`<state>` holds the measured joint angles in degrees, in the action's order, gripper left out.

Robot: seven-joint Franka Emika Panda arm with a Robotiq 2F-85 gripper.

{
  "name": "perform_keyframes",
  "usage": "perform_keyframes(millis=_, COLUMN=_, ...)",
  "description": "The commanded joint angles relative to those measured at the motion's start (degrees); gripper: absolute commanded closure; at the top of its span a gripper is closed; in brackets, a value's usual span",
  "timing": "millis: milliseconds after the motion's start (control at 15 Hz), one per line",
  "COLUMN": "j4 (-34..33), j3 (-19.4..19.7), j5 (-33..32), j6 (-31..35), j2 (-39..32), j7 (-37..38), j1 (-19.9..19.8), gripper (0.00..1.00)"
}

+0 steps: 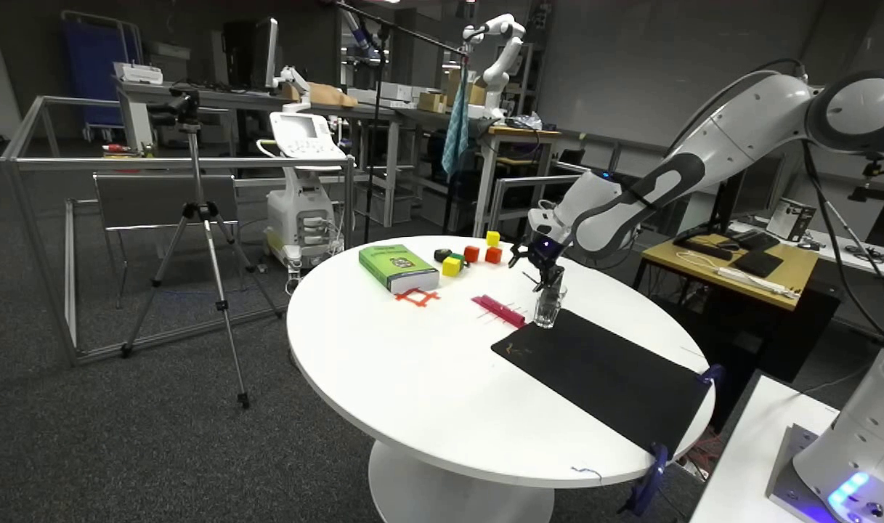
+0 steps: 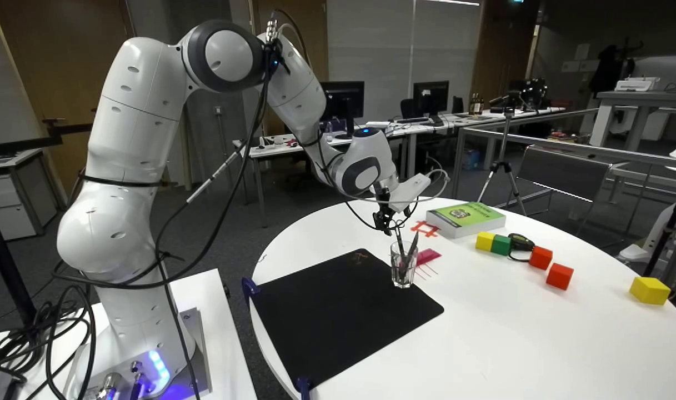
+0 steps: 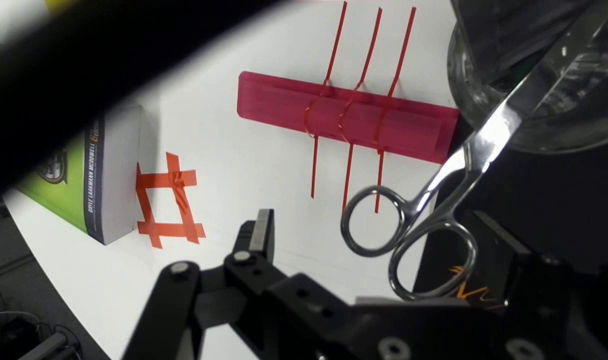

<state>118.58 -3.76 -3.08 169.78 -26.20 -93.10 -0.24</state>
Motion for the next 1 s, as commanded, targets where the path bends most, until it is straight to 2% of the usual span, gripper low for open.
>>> perform_keyframes(millis=0, j4=2.2, j3=1.8, j5=-6.2, j6=1.9, j2=2.1, j7=6.2, j1=1.2, gripper=0.0)
perform_keyframes(millis=67, j4=2.1, j3=1.8, j5=-7.5, j6=1.7, j2=2.1, j7=7.4, j1=1.1, gripper=0.15)
perform_keyframes(millis=133, j4=2.1, j3=1.6, j5=-8.5, j6=1.8, j2=2.1, j7=8.4, j1=1.0, gripper=0.17)
perform_keyframes(millis=200, j4=1.9, j3=1.3, j5=-9.2, j6=1.9, j2=1.9, j7=9.3, j1=0.8, gripper=0.32)
perform_keyframes(millis=600, j4=1.9, j3=1.3, j5=-12.8, j6=2.3, j2=2.1, j7=12.6, j1=0.5, gripper=0.8)
perform_keyframes(millis=733, j4=2.2, j3=1.2, j5=-13.3, j6=2.5, j2=2.6, j7=13.2, j1=0.3, gripper=0.87)
perform_keyframes(millis=867, j4=2.7, j3=0.9, j5=-13.5, j6=3.3, j2=3.3, j7=13.7, j1=-0.1, gripper=0.99)
perform_keyframes(millis=933, j4=3.2, j3=0.4, j5=-13.3, j6=4.3, j2=3.7, j7=13.5, j1=-0.6, gripper=1.0)
